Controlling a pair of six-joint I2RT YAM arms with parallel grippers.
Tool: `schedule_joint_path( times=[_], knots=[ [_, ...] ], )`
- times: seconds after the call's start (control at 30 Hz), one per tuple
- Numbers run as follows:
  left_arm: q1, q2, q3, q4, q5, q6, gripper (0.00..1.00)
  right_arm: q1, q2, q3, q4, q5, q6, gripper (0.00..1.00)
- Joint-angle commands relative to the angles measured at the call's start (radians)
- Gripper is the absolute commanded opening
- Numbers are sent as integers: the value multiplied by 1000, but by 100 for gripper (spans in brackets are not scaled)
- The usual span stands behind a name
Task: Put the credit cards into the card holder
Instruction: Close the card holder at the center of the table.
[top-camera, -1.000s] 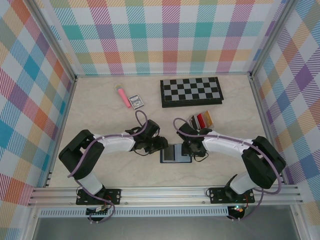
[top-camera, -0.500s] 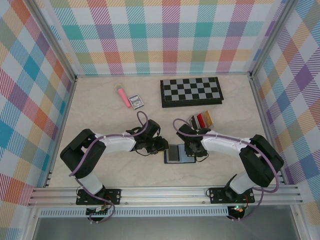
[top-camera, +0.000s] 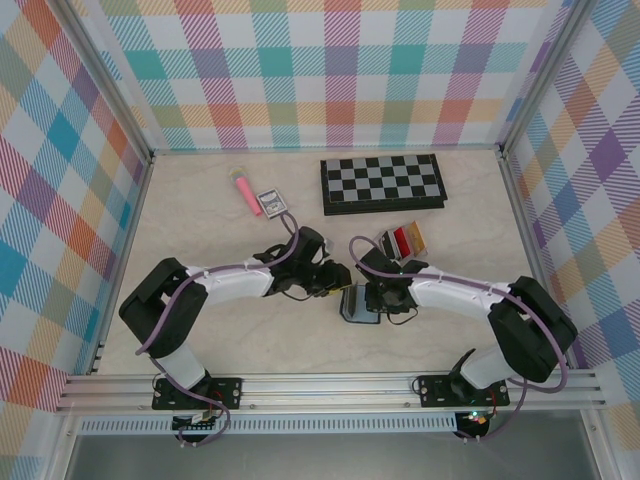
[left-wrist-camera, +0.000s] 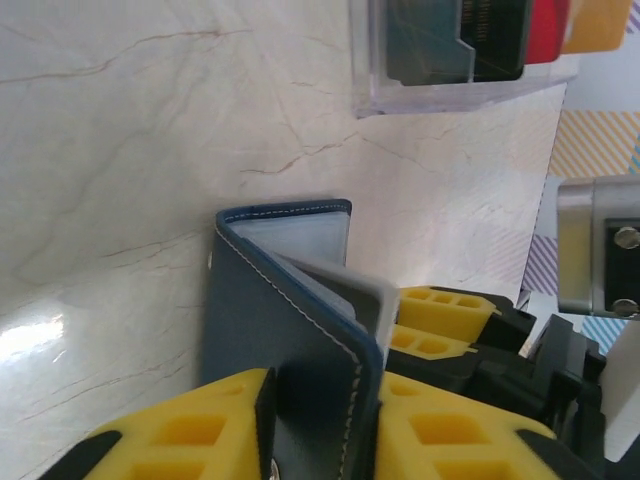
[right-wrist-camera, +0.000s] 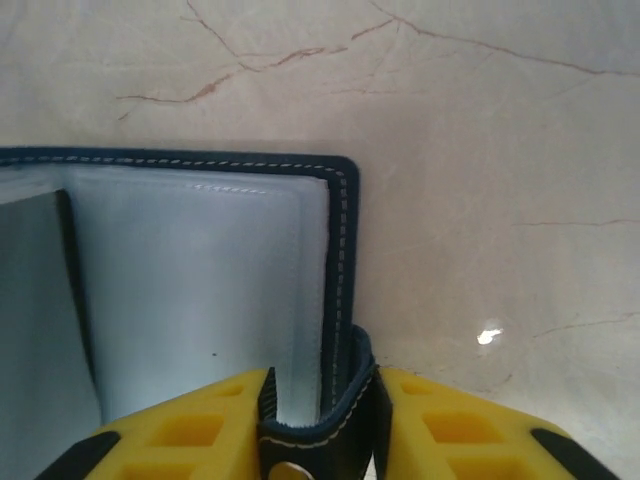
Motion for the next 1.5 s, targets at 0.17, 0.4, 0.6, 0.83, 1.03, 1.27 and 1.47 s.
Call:
schedule_joint_path(
  times=[0.17, 0.4, 0.6, 0.83, 1.03, 1.27, 1.47],
  knots=[
    [-14, -16, 64, -151, -55, 67, 17, -4, -17, 54, -143, 144, 3, 36],
    [-21, -22, 98, -255, -122, 106, 7, -3, -11, 78, -229, 197, 28, 36],
    [-24, -20, 142, -342, -147, 146, 5, -5, -5, 68, -210, 200, 9, 24],
    [-57, 39, 295, -577, -254, 231, 1, -28, -29, 23, -118, 132, -12, 11],
    [-139, 202, 572, -909, -453, 299, 0, -114, -173, -115, 90, -81, -28, 10],
    [-206, 380, 805, -967, -422, 291, 8, -274, -293, -237, 204, -298, -43, 12],
    [-211, 483, 827, -809, -172, 244, 38, -321, -318, -254, 165, -293, -40, 18]
  ],
)
